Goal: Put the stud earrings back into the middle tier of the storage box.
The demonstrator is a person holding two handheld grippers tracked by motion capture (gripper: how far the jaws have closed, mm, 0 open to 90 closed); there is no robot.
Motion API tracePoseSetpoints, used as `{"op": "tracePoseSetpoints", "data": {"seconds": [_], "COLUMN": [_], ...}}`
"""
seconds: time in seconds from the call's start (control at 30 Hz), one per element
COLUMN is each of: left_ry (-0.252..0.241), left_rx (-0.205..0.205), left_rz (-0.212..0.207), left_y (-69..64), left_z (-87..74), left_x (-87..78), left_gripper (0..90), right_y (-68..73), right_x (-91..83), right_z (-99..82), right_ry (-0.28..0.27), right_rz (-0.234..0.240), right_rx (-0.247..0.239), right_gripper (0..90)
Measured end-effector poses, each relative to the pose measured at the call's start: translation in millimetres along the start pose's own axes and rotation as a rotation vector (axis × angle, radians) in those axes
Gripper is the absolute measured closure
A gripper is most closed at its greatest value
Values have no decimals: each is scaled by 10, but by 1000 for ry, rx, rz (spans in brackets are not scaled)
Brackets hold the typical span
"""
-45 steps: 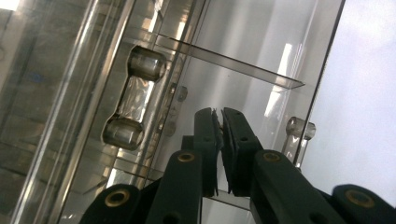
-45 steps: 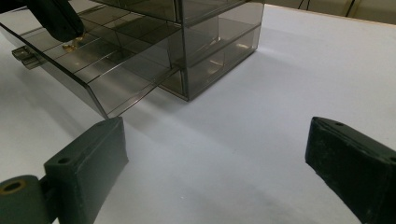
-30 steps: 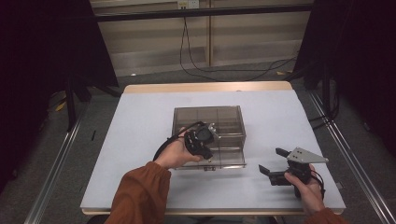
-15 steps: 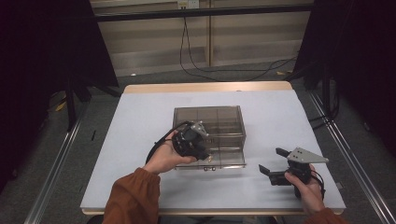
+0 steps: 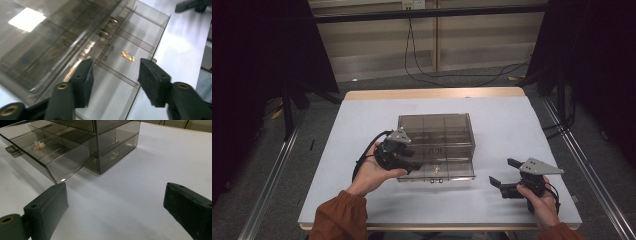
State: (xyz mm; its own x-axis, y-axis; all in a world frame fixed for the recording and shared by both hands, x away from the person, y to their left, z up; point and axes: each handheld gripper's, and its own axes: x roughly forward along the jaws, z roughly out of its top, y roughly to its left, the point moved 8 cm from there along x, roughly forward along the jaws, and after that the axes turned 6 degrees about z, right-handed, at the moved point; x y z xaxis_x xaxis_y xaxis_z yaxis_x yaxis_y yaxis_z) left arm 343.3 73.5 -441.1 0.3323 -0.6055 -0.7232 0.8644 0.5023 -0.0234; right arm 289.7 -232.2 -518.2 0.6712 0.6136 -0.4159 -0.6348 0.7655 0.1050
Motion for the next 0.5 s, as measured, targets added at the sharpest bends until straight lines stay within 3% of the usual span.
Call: {"op": "tracePoseSetpoints", "data": {"seconds": [0.1, 0.27, 0.33, 0.47, 0.5], "left_ry": [-34, -50, -63, -77, -84], "left_rx": [-34, -65, -73, -77, -96], "left_rz": [45, 76, 114, 124, 134], "left_y": [79, 150, 187, 209, 231], "left_z": [-26, -83, -127, -178, -214], "left_x": [-68, -136, -195, -248, -272], "left_gripper": [339, 268, 204, 129, 108], "right_y": [0, 0, -1, 0, 1], "right_x": [0, 1, 2, 1, 2], "right_z": [0, -1, 0, -1, -2], "right_ry": [1, 1, 0, 1, 2], "right_rz": [0, 0, 0, -1, 0], "right_rx": [0, 1, 2, 1, 1], "right_gripper": [49, 49, 48, 49, 50]}}
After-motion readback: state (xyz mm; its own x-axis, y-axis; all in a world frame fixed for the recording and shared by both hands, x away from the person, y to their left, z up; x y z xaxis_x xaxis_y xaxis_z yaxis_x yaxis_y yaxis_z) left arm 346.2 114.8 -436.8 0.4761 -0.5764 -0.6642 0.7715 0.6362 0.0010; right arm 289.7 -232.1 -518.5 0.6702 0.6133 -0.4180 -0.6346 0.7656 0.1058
